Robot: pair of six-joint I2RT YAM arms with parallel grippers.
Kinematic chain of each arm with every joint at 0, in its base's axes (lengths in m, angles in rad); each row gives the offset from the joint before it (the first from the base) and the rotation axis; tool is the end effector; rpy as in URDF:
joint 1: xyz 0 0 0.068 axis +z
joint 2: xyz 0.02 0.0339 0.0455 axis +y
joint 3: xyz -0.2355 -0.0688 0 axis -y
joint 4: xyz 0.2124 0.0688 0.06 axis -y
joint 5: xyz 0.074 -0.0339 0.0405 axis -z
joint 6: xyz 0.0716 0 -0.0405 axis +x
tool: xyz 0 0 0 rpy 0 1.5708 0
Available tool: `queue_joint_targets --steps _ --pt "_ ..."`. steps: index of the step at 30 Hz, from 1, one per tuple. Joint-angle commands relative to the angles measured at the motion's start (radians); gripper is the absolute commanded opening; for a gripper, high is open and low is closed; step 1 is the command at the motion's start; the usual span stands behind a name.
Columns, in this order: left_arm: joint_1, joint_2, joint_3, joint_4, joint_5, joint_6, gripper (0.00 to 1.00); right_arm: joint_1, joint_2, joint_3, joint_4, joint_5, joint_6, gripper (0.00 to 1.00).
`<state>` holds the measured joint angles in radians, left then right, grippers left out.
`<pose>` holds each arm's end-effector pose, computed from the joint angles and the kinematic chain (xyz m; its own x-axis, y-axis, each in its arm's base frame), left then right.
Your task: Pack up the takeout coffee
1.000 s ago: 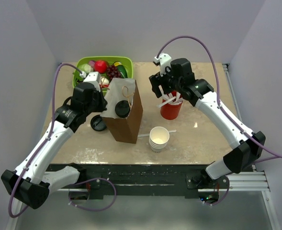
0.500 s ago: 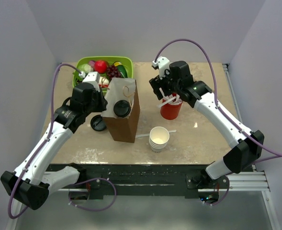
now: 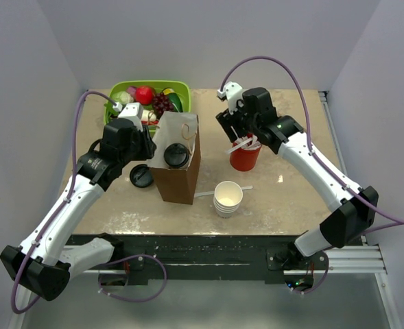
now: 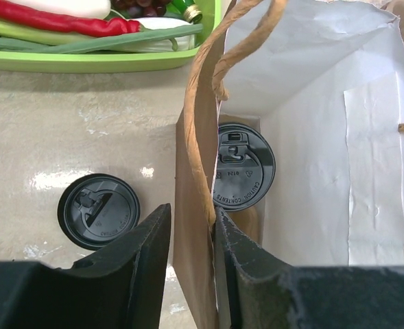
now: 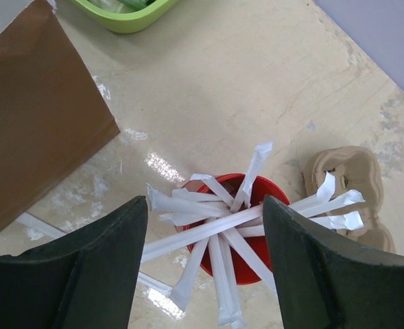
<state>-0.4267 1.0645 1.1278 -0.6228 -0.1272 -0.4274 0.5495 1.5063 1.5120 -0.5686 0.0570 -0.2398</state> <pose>0.2194 -0.0898 0.3158 -0.5693 -0.1928 -0.7992 0.0842 0.9533 -0.2900 0.2920 0.1740 0.3321 -0.3280 -0.4789 -0.8143 -0.5747 0.7853 -0.2304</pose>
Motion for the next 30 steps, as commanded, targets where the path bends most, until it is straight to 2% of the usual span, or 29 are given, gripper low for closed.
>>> queue_joint_targets --steps 1,5,10,12,13,21,23,25,30 --pt "0.002 -0.020 0.024 0.035 0.023 0.001 0.36 0.001 0.014 0.008 0.007 -0.054 -0.053 0.69" --pt "0.002 -0.018 0.021 0.046 0.044 0.007 0.36 0.001 0.023 -0.019 0.076 -0.138 -0.062 0.67" --pt "0.002 -0.018 0.018 0.049 0.057 0.009 0.36 0.001 0.057 0.001 0.065 -0.143 -0.052 0.60" --pt "0.002 -0.015 0.015 0.051 0.061 0.009 0.37 0.001 0.063 0.004 0.065 -0.154 -0.052 0.54" --pt "0.002 -0.015 0.015 0.052 0.064 0.009 0.37 0.003 0.065 0.005 0.058 -0.157 -0.055 0.47" --pt "0.002 -0.015 0.010 0.060 0.075 0.009 0.37 0.001 0.025 -0.015 0.108 -0.121 -0.036 0.21" --pt "0.002 -0.014 0.010 0.061 0.078 0.009 0.37 0.001 0.014 -0.018 0.121 -0.115 -0.029 0.08" --pt "0.002 -0.017 0.010 0.061 0.078 0.009 0.37 0.001 -0.004 -0.015 0.124 -0.111 -0.024 0.02" --pt "0.002 -0.021 0.006 0.061 0.077 0.009 0.37 0.001 -0.058 -0.007 0.125 -0.069 -0.001 0.00"
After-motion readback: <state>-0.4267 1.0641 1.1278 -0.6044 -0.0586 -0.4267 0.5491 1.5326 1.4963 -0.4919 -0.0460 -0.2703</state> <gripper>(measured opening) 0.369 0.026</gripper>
